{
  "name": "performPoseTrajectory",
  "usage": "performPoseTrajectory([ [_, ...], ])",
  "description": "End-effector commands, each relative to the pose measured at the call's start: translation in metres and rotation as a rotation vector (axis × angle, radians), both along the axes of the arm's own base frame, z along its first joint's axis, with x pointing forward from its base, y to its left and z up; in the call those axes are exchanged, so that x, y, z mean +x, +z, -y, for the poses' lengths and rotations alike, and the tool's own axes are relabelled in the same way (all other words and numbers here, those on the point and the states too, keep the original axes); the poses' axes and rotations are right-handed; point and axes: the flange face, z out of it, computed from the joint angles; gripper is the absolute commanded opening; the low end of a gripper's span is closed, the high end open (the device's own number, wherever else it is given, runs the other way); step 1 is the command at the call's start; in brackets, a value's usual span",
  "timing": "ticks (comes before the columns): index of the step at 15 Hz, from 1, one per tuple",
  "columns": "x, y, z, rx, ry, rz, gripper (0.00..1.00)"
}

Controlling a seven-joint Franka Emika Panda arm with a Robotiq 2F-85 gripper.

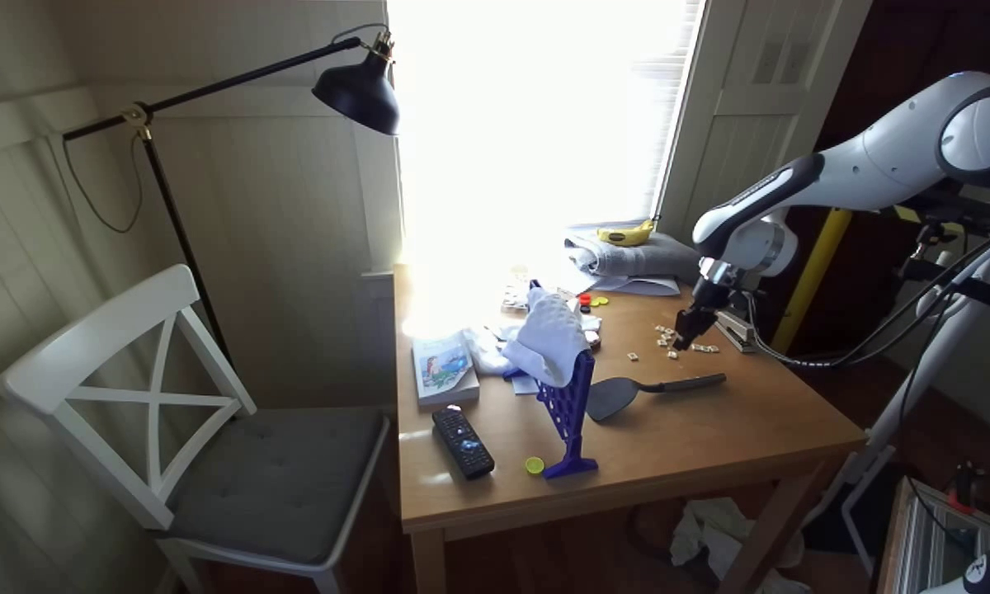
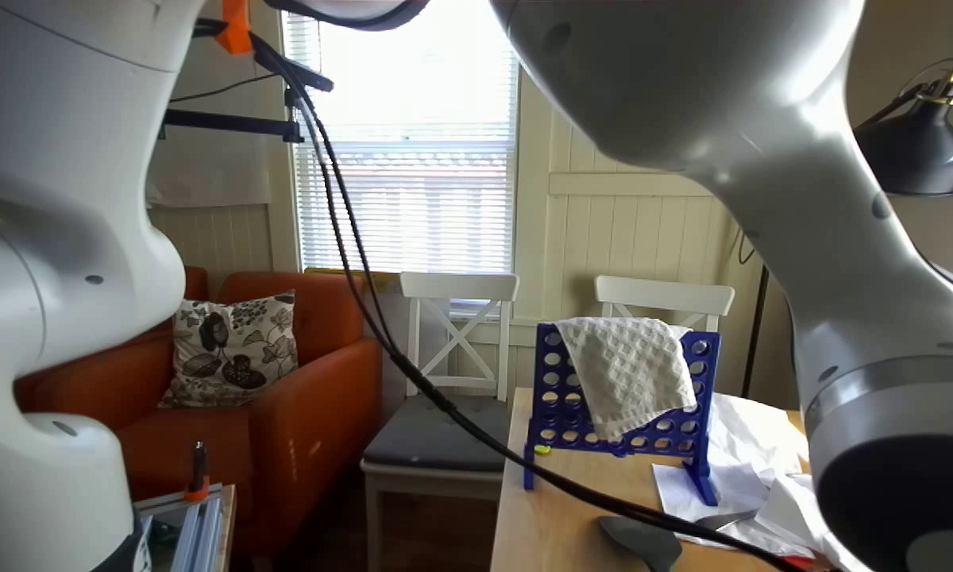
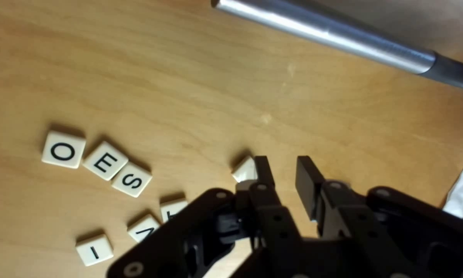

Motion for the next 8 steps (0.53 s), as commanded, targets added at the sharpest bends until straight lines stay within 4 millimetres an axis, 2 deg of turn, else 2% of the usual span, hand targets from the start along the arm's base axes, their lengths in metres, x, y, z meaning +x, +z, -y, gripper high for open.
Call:
performPoseTrajectory([
  [1,0.0008,0.0005,0.0004,0.0,0.001,-0.001,0.25],
  [6,0.0011,0.0005,0.0001,0.0,0.002,-0.001,0.25],
  [7,0.0011,0.0005,0.0001,0.0,0.001,-0.001,0.13],
  [8,0.002,-0.001,-0.0016,-0.014,0.031,-0.001,0.5],
])
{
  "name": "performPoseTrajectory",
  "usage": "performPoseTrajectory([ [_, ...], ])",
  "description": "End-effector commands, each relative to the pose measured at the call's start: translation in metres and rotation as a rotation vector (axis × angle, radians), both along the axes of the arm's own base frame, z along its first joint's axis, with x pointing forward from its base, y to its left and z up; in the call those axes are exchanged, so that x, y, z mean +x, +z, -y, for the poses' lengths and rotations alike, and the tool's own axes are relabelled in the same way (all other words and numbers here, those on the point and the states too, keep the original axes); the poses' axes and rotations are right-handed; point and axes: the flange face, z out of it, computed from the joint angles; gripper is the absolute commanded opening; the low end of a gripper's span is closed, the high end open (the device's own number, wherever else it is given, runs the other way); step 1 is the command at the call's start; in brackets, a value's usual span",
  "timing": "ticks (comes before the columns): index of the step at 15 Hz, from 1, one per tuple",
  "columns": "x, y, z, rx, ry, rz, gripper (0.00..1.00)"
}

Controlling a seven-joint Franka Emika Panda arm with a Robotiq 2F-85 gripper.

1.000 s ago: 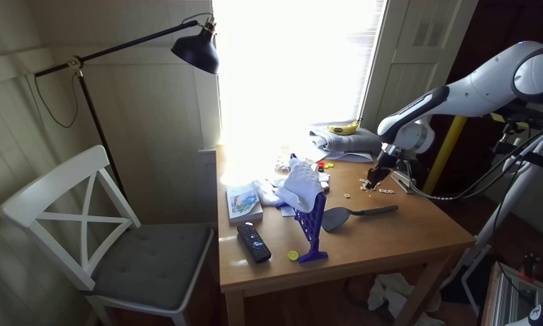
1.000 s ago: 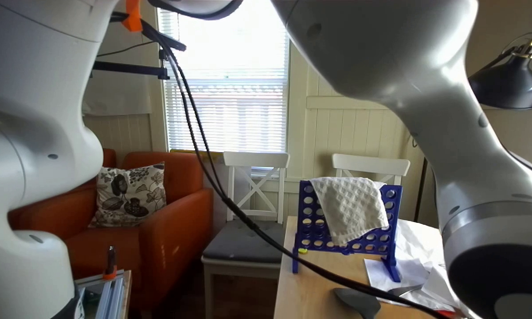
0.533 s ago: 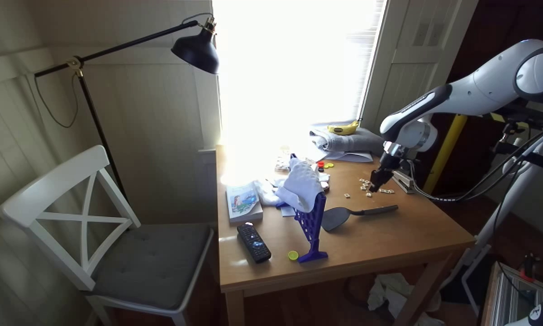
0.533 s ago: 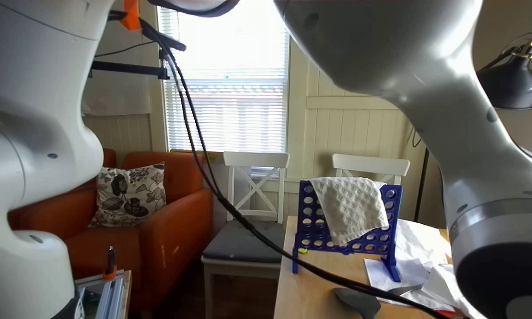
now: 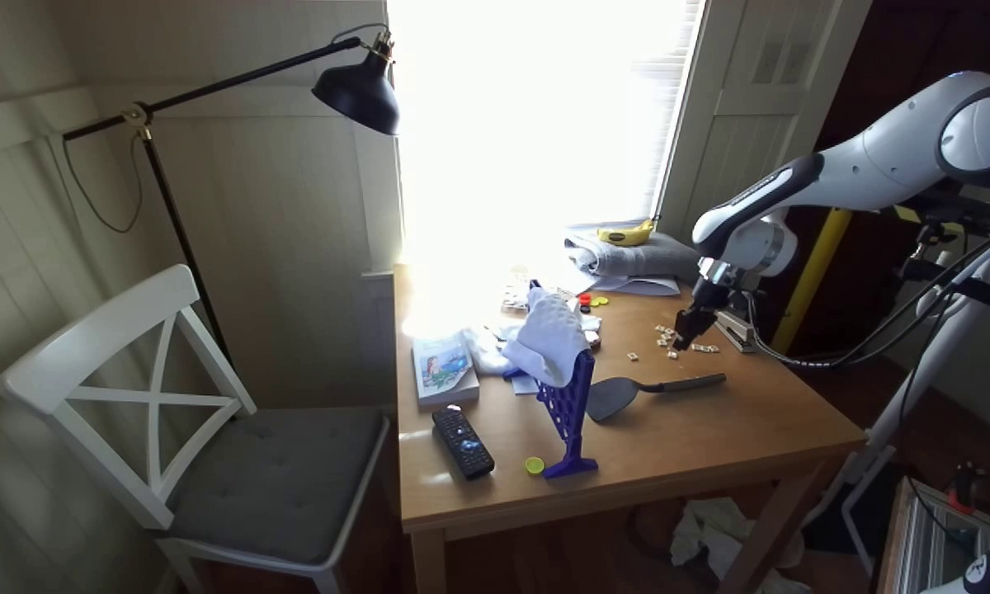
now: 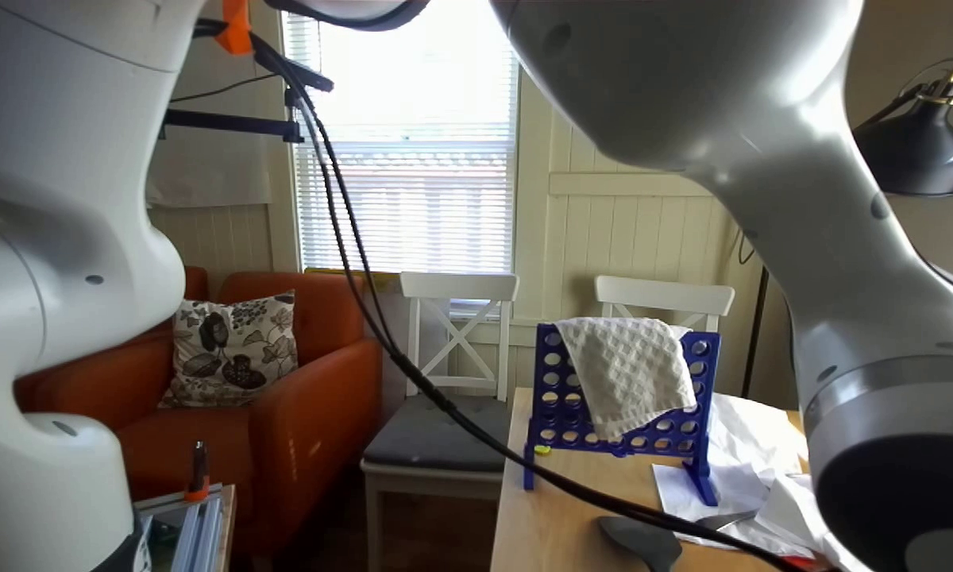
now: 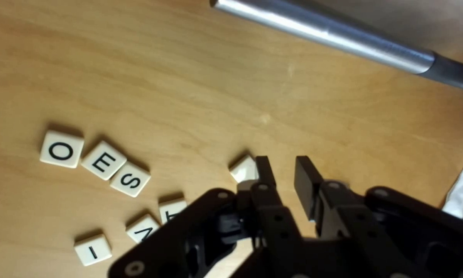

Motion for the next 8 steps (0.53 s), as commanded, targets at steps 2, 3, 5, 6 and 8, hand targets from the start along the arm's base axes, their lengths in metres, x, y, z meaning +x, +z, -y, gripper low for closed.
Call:
performPoseTrajectory([
  [2,0.004,-0.004,-0.002,-0.051,0.115,0.002,0.46],
  [3,0.007,-0.006,-0.006,-0.069,0.172,0.004,0.52],
  [5,0.012,-0.007,-0.012,-0.124,0.265,-0.001,0.66],
  [6,0.015,-0.008,-0.015,-0.144,0.312,0.001,0.72],
  [8,0.021,-0.009,-0.02,-0.197,0.403,0.012,0.86],
])
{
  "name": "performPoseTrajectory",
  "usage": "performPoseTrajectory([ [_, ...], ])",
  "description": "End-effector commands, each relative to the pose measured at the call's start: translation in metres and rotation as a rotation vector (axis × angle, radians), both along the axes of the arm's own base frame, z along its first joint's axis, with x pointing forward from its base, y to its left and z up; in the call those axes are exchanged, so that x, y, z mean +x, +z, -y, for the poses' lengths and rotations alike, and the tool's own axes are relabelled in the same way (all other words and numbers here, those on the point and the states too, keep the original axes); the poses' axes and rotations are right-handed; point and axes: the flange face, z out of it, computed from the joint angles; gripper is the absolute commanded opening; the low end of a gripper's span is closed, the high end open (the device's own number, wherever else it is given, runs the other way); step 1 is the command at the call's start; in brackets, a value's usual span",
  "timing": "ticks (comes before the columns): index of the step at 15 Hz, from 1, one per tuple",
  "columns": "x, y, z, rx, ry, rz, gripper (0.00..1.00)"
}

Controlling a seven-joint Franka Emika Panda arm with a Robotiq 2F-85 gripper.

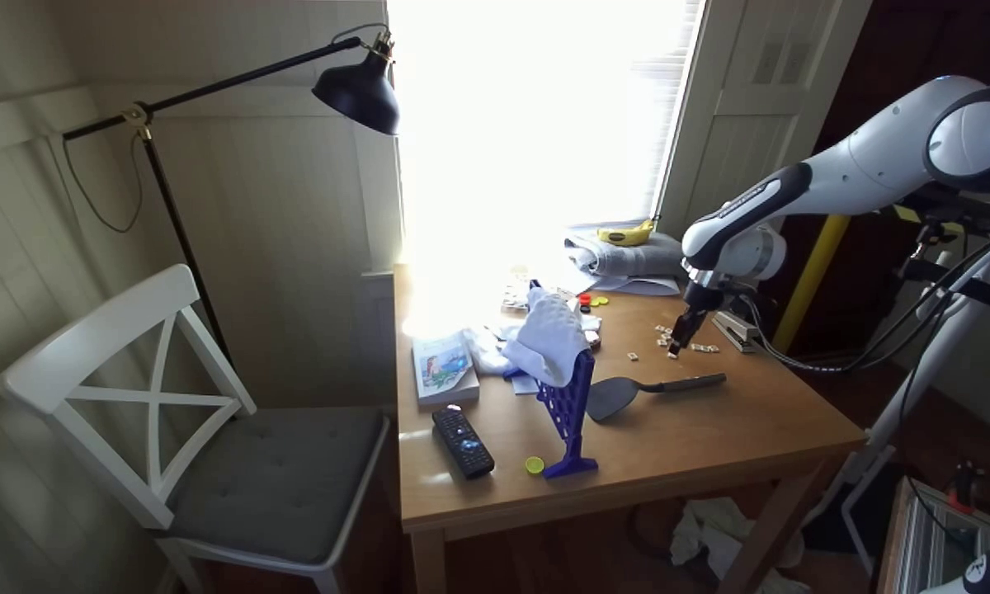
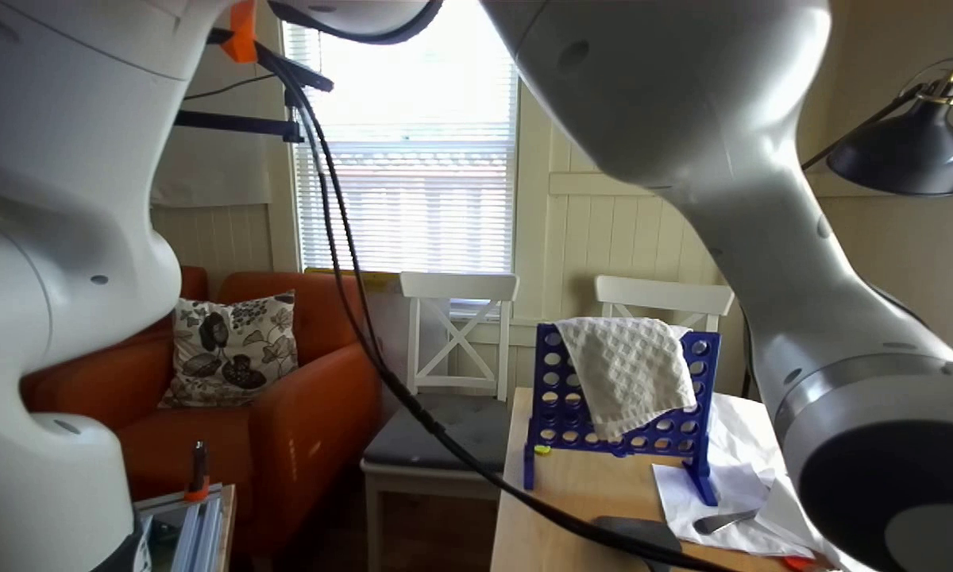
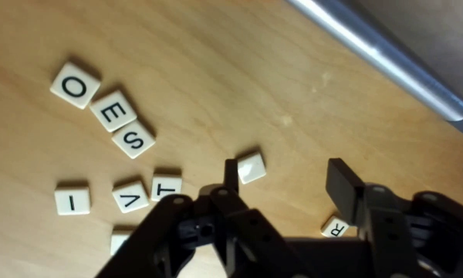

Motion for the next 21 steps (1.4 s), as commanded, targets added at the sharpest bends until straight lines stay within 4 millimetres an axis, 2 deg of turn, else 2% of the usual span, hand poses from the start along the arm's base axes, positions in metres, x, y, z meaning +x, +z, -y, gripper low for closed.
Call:
performPoseTrajectory([
  [1,0.01,-0.005,-0.006,-0.099,0.171,0.017,0.94],
  [3,0.014,-0.009,-0.003,-0.124,0.239,0.041,1.0],
  [7,0.013,-0.024,0.001,-0.088,0.32,0.061,1.0],
  [10,0.01,-0.035,-0.001,-0.08,0.312,0.052,1.0],
  [11,0.011,-0.036,-0.005,-0.081,0.278,0.055,0.9],
  [12,0.011,-0.036,-0.005,-0.096,0.255,0.061,0.72],
  [15,0.013,-0.032,-0.005,-0.112,0.219,0.091,0.51],
  [21,0.006,-0.026,0.014,-0.142,0.102,0.068,0.08],
])
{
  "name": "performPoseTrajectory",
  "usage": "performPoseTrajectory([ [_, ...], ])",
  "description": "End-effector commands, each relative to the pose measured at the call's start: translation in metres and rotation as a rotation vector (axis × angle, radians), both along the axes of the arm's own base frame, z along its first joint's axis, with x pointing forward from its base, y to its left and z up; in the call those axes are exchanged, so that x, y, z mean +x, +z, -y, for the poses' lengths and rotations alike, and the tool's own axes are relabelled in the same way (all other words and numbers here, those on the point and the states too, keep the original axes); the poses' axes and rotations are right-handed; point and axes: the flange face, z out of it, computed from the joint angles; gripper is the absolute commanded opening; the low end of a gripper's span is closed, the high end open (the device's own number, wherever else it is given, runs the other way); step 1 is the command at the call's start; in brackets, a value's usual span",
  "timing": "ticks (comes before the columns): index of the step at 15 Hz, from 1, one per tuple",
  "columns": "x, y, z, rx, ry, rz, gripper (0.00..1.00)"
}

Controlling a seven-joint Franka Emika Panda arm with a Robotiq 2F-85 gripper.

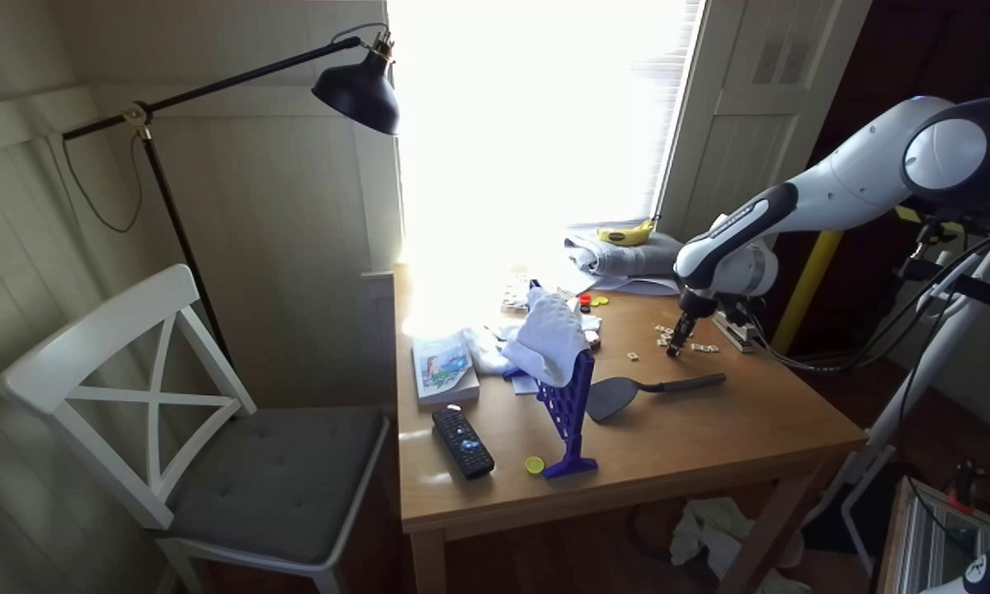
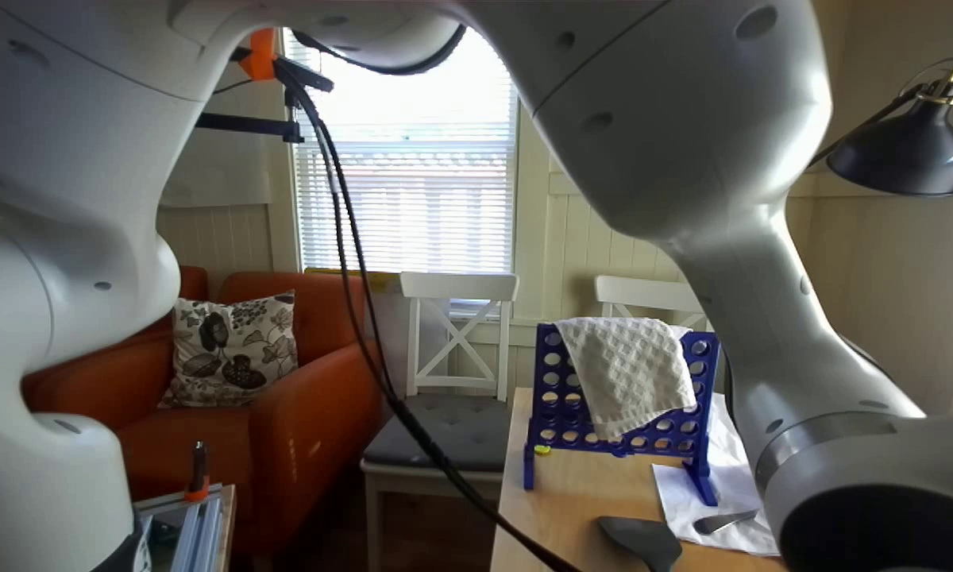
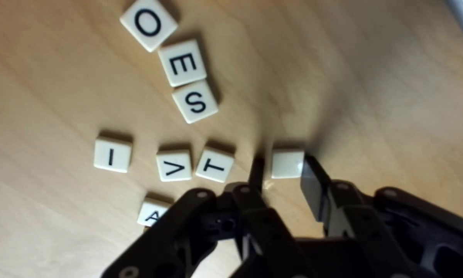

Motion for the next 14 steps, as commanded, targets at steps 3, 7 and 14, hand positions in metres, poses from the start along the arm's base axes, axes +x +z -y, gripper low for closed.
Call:
performPoseTrajectory([
  [3,-0.004,0.002,0.009,-0.006,-0.157,-0.012,0.05],
  [7,-0.007,0.029,0.005,0.119,-0.242,0.025,0.05],
  [14,-0.001,0.062,-0.005,0.416,-0.419,0.057,0.05],
])
